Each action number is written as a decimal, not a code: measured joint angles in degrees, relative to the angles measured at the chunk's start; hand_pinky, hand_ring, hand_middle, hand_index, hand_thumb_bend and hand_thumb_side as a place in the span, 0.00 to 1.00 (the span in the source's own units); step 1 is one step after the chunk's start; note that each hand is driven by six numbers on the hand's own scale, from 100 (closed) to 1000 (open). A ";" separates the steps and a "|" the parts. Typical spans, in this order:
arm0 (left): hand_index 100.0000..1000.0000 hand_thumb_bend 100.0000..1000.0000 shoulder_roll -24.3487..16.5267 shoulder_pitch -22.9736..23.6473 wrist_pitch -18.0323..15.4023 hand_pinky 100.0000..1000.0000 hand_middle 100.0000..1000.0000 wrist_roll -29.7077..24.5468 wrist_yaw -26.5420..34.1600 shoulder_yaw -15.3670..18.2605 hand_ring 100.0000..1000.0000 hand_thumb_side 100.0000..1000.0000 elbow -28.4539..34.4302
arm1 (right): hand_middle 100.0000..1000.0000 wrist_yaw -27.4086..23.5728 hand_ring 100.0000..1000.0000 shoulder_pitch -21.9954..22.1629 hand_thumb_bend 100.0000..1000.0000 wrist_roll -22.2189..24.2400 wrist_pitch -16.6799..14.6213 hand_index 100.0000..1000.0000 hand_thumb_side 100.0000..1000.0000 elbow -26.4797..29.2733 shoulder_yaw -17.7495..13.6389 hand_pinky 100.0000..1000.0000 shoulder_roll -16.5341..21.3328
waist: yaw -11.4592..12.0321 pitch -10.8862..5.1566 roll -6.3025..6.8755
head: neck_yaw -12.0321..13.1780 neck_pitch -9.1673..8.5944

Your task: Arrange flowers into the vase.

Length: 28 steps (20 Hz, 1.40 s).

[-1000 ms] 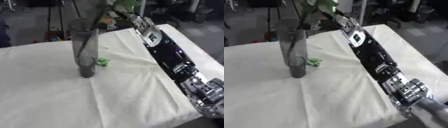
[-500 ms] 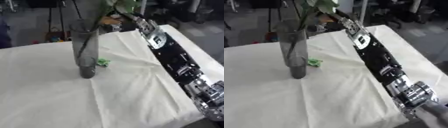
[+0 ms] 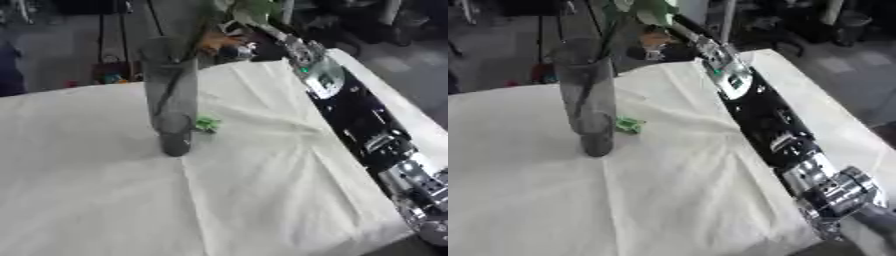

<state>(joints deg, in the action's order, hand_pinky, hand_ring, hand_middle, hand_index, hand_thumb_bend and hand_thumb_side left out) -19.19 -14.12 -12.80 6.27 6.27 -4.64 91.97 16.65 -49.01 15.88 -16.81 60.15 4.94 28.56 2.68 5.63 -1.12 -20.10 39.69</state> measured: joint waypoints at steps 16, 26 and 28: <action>0.89 0.77 -0.01 0.00 -0.07 0.77 0.89 0.30 0.00 0.34 1.00 1.00 0.00 | 0.80 -1.15 0.80 5.42 0.92 -2.14 0.47 0.90 0.73 3.71 -2.54 0.95 3.93 | -0.50 0.44 0.19 | 0.62 -0.03; 0.89 0.77 -0.02 0.00 -0.13 0.77 0.89 0.52 0.00 0.57 1.00 1.00 0.00 | 0.74 -2.42 0.74 9.99 0.88 -5.46 0.96 0.84 0.72 7.13 -4.77 0.88 6.06 | -0.90 0.71 0.15 | 0.89 -0.09; 0.89 0.77 -0.02 -0.01 -0.13 0.77 0.89 0.58 0.00 0.67 1.00 1.00 0.00 | 0.73 -2.87 0.72 10.88 0.87 -6.44 1.14 0.84 0.72 7.92 -5.37 0.86 6.30 | -0.96 0.71 0.15 | 0.93 -0.25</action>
<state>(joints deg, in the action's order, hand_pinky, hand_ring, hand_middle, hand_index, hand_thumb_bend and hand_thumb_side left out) -19.22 -14.13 -12.92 6.85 6.27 -3.97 91.97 13.78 -38.13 9.43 -15.67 68.07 -0.44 34.85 1.73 6.34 -0.97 -19.16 39.44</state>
